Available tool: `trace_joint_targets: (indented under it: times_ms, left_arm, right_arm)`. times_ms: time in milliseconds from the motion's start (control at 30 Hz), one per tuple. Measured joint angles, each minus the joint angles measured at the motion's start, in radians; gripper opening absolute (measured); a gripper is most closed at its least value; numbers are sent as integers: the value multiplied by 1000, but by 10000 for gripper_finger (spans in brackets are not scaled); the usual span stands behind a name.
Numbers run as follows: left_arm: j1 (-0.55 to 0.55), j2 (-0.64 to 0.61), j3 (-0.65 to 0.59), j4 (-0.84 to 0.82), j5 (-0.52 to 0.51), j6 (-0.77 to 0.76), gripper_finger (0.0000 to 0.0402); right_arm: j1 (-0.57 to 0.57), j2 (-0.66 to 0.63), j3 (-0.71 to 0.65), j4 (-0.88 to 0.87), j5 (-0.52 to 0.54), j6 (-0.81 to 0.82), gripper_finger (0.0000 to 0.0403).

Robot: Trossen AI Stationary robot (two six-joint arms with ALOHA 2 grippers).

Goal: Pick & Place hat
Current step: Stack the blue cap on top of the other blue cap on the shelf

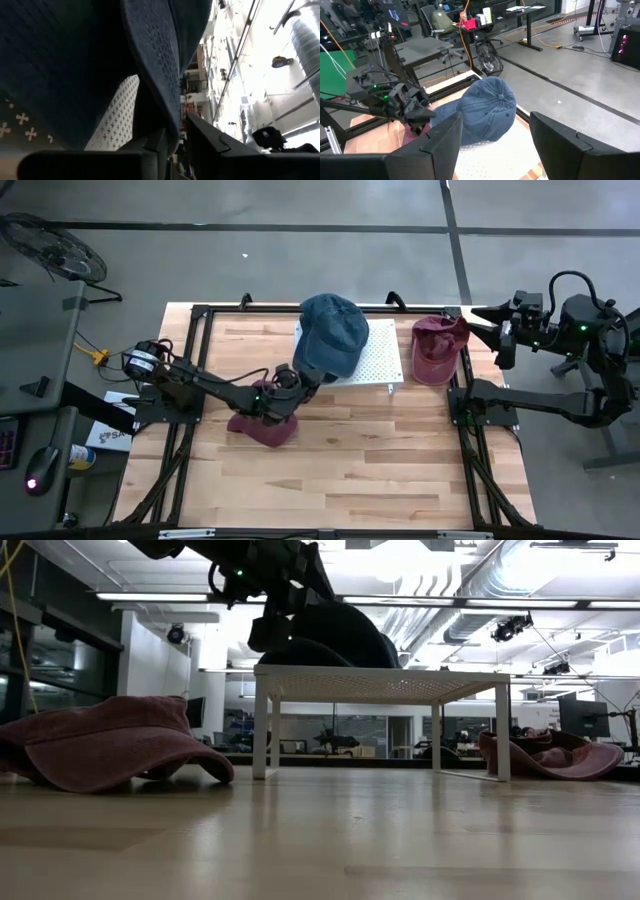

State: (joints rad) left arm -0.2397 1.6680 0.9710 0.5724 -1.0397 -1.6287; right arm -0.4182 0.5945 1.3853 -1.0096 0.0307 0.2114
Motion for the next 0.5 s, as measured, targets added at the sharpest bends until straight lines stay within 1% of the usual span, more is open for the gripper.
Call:
trace_joint_targets:
  times_ms: [267, 500]
  left_arm:
    - [-3, 0, 0, 1, 18, 31, 120]
    - [-3, 0, 0, 11, 10, 31, 139]
  right_arm:
    - [0, 0, 0, -3, 0, -10, 226]
    - [0, 0, 0, -3, 0, -10, 226]
